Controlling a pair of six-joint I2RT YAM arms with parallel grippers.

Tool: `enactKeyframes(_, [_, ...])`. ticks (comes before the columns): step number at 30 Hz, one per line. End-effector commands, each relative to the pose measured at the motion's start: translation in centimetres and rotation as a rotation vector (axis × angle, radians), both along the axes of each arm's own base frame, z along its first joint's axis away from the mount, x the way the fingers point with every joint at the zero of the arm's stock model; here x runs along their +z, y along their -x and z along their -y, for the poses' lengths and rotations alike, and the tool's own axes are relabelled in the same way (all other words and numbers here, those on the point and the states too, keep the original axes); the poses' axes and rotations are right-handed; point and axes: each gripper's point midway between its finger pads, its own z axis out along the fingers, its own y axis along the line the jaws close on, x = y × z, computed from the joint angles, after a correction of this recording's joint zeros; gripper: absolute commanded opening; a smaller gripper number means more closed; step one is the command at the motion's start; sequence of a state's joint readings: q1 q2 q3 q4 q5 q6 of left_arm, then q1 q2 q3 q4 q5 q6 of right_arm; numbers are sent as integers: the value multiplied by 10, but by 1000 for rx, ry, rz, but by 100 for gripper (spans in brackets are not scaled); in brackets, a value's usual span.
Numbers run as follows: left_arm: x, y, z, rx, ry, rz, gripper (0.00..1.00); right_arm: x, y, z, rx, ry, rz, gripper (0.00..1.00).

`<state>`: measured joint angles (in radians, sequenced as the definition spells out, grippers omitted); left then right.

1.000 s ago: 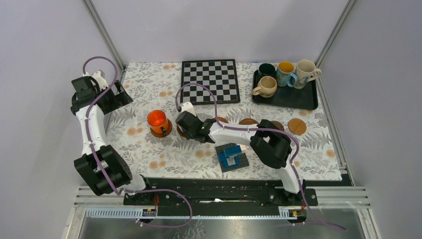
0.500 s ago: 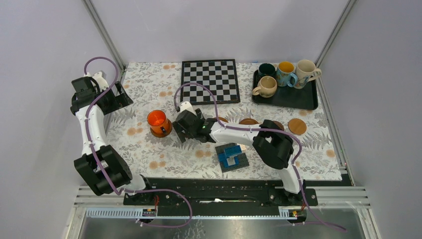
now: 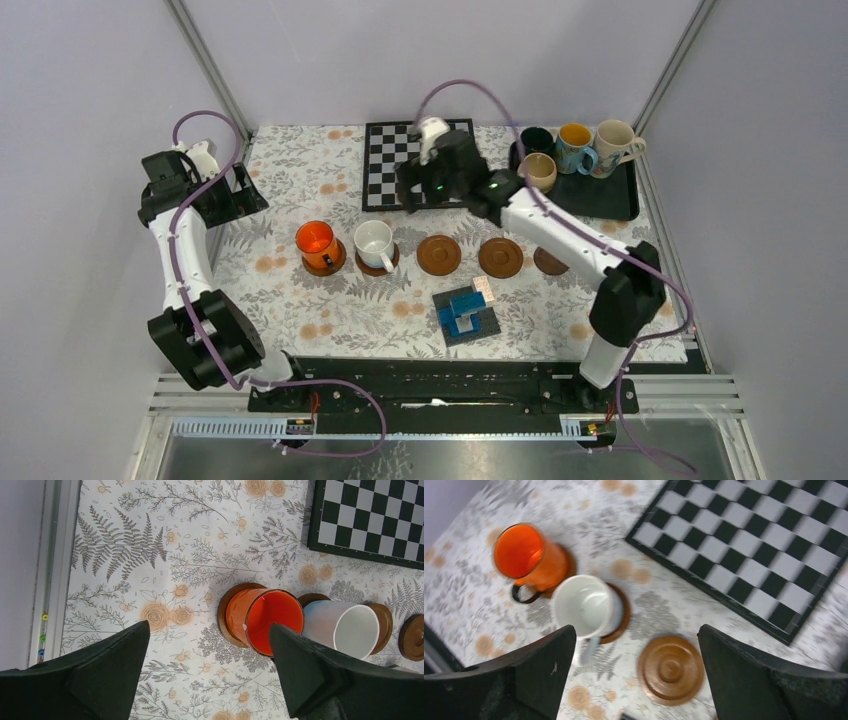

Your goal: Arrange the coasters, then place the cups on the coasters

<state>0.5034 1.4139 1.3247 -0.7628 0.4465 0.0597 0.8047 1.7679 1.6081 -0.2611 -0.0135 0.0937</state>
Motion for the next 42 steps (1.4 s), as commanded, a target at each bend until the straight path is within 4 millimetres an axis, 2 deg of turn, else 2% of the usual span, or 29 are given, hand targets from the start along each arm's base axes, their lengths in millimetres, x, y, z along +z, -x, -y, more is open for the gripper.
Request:
enactKeyframes(1, [15, -12, -1, -11, 2, 66, 99, 24, -16, 71, -175, -54, -50, 100])
enactKeyframes(6, [15, -15, -1, -5, 22, 71, 99, 22, -51, 160, -319, -38, -56, 100])
enactKeyframes(7, [15, -16, 0, -7, 26, 71, 99, 22, -62, 190, -365, -38, -61, 100])
enactKeyframes(8, [14, -16, 0, -8, 29, 70, 99, 21, -69, 211, -381, -48, -70, 100])
enactKeyframes(12, [11, -17, 1, -10, 35, 62, 99, 14, -87, 285, -429, -51, -95, 98])
enactKeyframes(17, [9, -18, 0, -12, 37, 57, 99, 3, -110, 379, -500, 56, -49, 94])
enactKeyframes(20, [10, -18, 0, -21, 31, 55, 99, 2, -118, 422, -500, 65, -83, 91])
enactKeyframes(21, [10, -18, 0, -26, 27, 54, 99, 2, -120, 433, -493, 69, -95, 91])
enactKeyframes(25, [7, -19, 1, -45, 34, 47, 99, -21, -134, 476, -444, 175, -128, 91])
enactKeyframes(28, [7, -18, 2, -64, 30, 49, 99, -32, -148, 511, -412, 287, -93, 97])
enactKeyframes(30, [9, -18, 4, -84, 22, 61, 99, -37, -156, 525, -379, 350, -74, 99])
enactKeyframes(32, [11, -17, 6, -104, 12, 77, 99, -40, -163, 536, -347, 387, -65, 100])
enactKeyframes(34, [14, -17, 7, -119, -6, 103, 99, -31, -176, 545, -325, 405, -27, 100])
enactKeyframes(36, [16, -16, 10, -142, -14, 123, 99, -32, -185, 552, -297, 424, -8, 100])
enactKeyframes(42, [14, -13, 19, -190, -2, 139, 99, -49, -206, 565, -193, 530, 56, 100])
